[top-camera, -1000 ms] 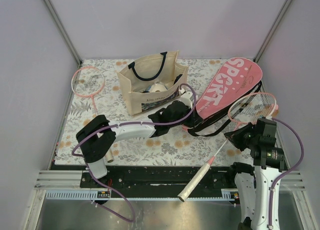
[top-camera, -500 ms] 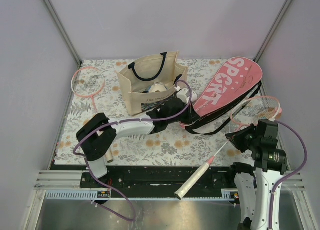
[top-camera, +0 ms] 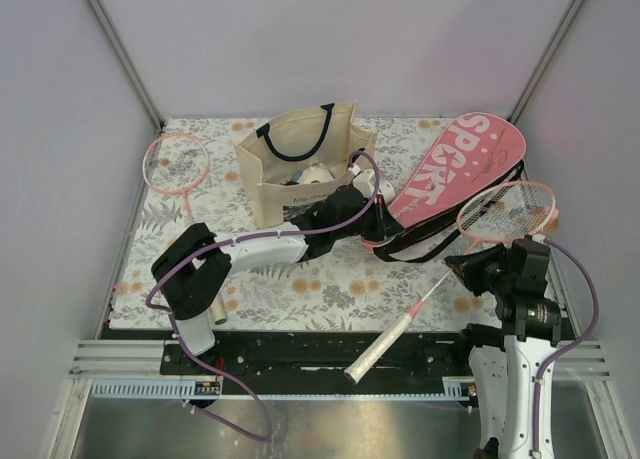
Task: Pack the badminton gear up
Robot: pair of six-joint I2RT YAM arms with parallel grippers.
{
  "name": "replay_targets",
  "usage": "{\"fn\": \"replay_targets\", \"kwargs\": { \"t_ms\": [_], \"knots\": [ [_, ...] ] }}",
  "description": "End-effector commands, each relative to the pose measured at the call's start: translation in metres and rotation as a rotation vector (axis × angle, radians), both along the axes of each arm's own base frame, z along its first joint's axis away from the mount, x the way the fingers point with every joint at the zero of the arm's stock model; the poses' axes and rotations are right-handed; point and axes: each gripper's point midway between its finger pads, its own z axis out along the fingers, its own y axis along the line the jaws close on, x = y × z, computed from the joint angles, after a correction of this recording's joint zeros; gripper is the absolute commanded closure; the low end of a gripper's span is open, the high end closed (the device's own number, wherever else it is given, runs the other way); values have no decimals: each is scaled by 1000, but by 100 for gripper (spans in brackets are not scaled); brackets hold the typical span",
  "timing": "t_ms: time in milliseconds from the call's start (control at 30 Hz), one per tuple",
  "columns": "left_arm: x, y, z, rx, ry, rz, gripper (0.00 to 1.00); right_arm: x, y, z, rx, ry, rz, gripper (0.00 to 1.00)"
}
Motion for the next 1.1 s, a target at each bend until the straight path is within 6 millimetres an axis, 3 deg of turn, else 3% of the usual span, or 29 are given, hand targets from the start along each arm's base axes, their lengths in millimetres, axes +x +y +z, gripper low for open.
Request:
{"fn": "replay_targets", "kwargs": {
  "t_ms": [0, 133, 500, 767, 1067],
  "knots": [
    [0, -14, 38, -122, -34, -44, 100, 13, 13, 2, 151, -2, -10, 100],
    [0, -13, 36, -121, -30, -42, 100, 13, 5, 3, 115, 0, -51, 100],
    [0, -4, 40, -105, -62, -21, 100, -1, -13, -20, 33, 78, -142, 100],
    [-5, -6, 47, -129, -56, -42, 100, 29, 6, -19, 177, -42, -77, 100],
    [-17, -9, 49, -147, -50, -82, 100, 39, 18, -21, 285, -80, -55, 100]
  ]
}}
